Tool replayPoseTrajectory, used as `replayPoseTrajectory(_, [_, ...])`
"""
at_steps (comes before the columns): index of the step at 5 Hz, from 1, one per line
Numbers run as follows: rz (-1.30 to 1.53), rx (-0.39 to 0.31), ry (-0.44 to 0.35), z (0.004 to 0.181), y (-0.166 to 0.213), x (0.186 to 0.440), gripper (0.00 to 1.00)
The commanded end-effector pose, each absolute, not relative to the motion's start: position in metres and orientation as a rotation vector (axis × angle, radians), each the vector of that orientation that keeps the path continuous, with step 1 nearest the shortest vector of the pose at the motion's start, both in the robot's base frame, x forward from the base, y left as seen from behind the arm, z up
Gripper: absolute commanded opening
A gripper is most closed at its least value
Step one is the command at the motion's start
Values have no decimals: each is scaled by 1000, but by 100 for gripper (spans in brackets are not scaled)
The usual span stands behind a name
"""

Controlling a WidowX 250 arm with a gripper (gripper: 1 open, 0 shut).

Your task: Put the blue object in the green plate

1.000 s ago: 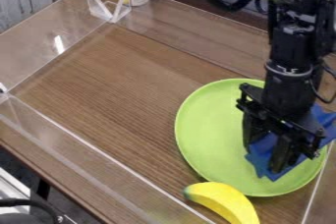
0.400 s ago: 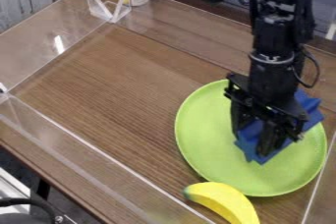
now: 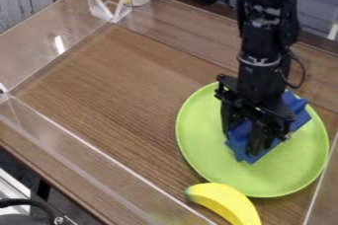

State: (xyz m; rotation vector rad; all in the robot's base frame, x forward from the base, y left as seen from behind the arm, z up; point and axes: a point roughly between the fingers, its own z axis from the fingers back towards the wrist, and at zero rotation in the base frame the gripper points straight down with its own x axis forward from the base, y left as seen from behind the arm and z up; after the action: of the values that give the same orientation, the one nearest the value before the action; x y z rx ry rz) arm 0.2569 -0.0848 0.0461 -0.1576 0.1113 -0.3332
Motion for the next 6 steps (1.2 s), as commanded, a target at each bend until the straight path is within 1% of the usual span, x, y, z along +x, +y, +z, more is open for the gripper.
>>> replayPoseTrajectory(1, [-340,-155,84,49,-81,261,0])
replayPoseTrajectory(6, [-338,-153,121,39,-77,260,0])
